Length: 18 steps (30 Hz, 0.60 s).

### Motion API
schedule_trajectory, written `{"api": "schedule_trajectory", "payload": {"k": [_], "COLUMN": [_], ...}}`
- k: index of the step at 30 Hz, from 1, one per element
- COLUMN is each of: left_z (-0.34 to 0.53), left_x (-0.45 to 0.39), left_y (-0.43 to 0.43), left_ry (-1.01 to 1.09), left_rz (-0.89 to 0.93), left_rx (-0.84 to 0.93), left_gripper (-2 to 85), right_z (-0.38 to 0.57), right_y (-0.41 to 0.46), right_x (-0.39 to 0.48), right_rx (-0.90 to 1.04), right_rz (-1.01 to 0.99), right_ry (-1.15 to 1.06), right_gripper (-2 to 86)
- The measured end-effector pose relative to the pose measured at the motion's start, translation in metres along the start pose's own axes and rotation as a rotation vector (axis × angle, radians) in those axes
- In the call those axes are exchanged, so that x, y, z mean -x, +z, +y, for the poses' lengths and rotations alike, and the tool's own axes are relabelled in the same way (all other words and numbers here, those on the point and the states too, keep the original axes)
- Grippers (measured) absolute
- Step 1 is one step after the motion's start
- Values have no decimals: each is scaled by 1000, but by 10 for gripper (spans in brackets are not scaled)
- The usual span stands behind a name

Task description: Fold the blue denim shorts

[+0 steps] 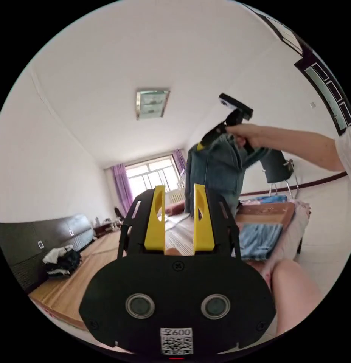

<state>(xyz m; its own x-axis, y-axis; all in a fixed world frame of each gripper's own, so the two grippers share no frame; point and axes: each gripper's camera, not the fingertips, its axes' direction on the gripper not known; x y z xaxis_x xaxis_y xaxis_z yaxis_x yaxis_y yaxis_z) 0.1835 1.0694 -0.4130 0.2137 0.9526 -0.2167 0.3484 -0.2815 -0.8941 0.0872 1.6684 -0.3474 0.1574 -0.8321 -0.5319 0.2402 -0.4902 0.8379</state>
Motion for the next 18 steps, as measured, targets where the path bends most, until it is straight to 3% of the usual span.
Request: {"api": "schedule_trajectory", "payload": {"k": [6,9,13,16,18], "left_z": [-8,16,36,59,61], "left_x": [8,30,47,48,40], "left_y": [35,17,-9,6,5], "left_ry": [306,282,337,393,434], "left_rz": [-313,-352,-434,-285,-272], "left_rx": [164,254,377,587,608], "left_gripper": [58,47,62,54,32], "right_z": [61,104,148,176,198], "right_y": [192,288,372,423,441], "right_x": [44,40,53,68,54], "right_rx": [124,179,257,382,424], "right_rz": [-368,-550,-631,-538,-527], "right_ry": [95,182,196,100,74], "right_gripper": [-2,-2,-1,-1,-1]}}
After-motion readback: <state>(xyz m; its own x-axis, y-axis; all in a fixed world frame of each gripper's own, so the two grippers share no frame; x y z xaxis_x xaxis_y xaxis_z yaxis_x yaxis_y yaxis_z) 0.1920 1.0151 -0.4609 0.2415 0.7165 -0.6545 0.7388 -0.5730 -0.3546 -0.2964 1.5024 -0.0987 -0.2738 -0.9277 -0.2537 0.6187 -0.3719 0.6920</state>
